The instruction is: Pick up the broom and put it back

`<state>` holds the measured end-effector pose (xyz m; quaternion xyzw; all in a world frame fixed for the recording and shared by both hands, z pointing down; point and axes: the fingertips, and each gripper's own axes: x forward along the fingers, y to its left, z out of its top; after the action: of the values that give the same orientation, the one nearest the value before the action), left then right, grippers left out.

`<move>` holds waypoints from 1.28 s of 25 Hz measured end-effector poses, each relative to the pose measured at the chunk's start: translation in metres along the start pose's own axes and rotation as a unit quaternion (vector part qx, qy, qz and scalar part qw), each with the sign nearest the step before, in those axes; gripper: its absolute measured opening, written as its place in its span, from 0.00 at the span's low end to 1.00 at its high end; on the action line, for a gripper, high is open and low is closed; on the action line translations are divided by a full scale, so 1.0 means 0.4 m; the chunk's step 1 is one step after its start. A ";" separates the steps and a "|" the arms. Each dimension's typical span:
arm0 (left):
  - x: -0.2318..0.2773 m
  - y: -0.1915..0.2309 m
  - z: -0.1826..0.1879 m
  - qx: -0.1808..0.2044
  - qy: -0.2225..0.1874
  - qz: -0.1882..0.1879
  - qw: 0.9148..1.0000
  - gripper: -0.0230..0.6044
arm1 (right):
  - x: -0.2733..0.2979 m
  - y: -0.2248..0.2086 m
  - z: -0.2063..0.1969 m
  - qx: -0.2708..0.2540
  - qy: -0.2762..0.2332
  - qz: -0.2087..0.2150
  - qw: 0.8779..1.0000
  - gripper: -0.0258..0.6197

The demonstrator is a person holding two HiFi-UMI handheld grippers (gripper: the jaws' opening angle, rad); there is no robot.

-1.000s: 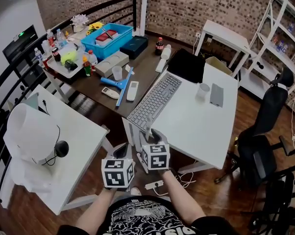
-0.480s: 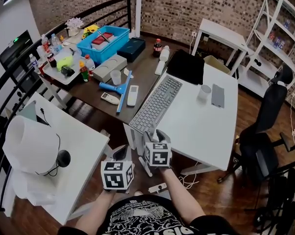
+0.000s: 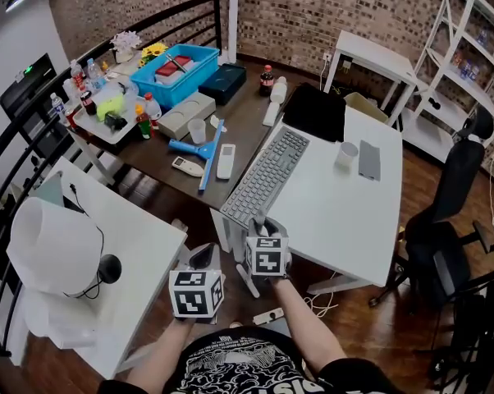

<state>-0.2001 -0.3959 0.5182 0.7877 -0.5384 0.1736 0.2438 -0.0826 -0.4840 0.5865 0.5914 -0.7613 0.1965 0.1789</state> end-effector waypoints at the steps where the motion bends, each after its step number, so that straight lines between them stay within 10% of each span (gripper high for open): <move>1: -0.001 0.001 -0.002 0.000 0.000 0.000 1.000 0.05 | 0.000 0.001 -0.001 -0.003 -0.001 0.001 1.000 0.19; 32: -0.086 -0.119 -0.030 -0.002 -0.037 0.023 0.999 0.04 | -0.232 0.017 -0.073 -0.010 -0.025 0.060 0.998 0.19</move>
<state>-0.1684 -0.3483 0.5003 0.7802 -0.5656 0.1491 0.2216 -0.0662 -0.3906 0.5643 0.5472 -0.8018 0.1845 0.1539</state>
